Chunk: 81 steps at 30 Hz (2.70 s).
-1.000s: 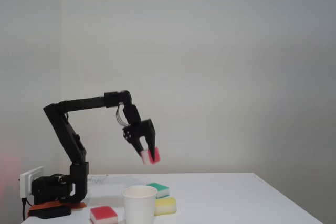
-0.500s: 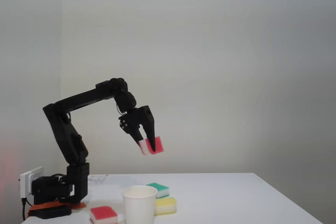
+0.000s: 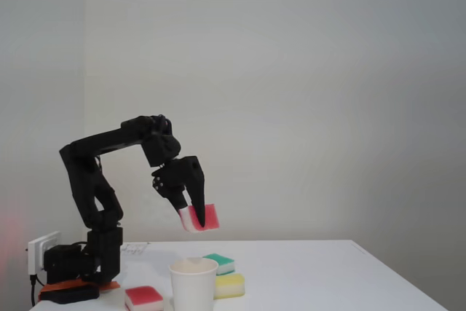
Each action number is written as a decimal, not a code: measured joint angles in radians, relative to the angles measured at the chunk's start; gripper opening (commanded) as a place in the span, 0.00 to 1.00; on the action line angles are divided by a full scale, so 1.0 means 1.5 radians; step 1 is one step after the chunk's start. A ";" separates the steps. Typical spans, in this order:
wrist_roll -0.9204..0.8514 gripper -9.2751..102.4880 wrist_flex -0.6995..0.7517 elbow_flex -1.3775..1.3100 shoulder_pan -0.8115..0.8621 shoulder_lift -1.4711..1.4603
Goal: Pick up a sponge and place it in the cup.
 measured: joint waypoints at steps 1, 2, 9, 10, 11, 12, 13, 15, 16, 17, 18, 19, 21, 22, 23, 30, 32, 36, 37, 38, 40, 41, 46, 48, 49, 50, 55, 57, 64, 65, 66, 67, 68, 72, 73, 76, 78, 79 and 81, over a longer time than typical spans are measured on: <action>-0.007 0.08 -0.007 0.012 0.003 0.006; -0.012 0.08 -0.018 0.025 0.006 0.009; -0.046 0.08 -0.070 0.080 0.036 0.026; -0.054 0.08 -0.076 0.084 0.038 0.026; -0.058 0.08 -0.081 0.091 0.039 0.026; -0.058 0.08 -0.087 0.097 0.040 0.028; -0.058 0.10 -0.093 0.103 0.041 0.032; -0.070 0.14 -0.105 0.117 0.042 0.036; -0.070 0.16 -0.111 0.120 0.044 0.036; -0.077 0.19 -0.116 0.121 0.049 0.036; -0.087 0.20 -0.123 0.121 0.055 0.036; -0.092 0.22 -0.128 0.126 0.057 0.037; -0.099 0.24 -0.138 0.133 0.055 0.038; -0.104 0.26 -0.139 0.133 0.052 0.038; -0.104 0.29 -0.140 0.133 0.050 0.038; -0.116 0.34 -0.152 0.133 0.060 0.036; -0.116 0.34 -0.152 0.133 0.067 0.036; -0.107 0.29 -0.139 0.133 0.061 0.036; -0.101 0.26 -0.128 0.128 0.056 0.036; -0.091 0.23 -0.115 0.114 0.053 0.035; -0.080 0.16 -0.082 0.085 0.050 0.036; -0.070 0.13 -0.064 0.073 0.048 0.036; -0.012 0.08 0.007 0.044 0.007 0.069; 0.006 0.08 0.013 0.051 -0.010 0.103; 0.011 0.08 0.013 0.064 -0.015 0.121; 0.017 0.08 0.013 0.085 -0.026 0.139; 0.029 0.08 0.000 0.221 -0.075 0.291; 0.031 0.08 -0.001 0.274 -0.092 0.353; 0.032 0.08 -0.010 0.472 -0.137 0.582; 0.032 0.08 -0.011 0.501 -0.144 0.610; 0.032 0.08 -0.011 0.531 -0.151 0.635; 0.032 0.08 -0.017 0.560 -0.153 0.663; 0.032 0.08 -0.020 0.586 -0.152 0.684; 0.033 0.08 -0.034 0.677 -0.179 0.761; 0.034 0.08 -0.034 0.695 -0.180 0.775; 0.033 0.08 -0.061 0.742 -0.200 0.785; 0.032 0.08 -0.074 0.769 -0.202 0.785; 0.032 0.08 -0.078 0.773 -0.214 0.785; 0.033 0.08 -0.088 0.784 -0.213 0.785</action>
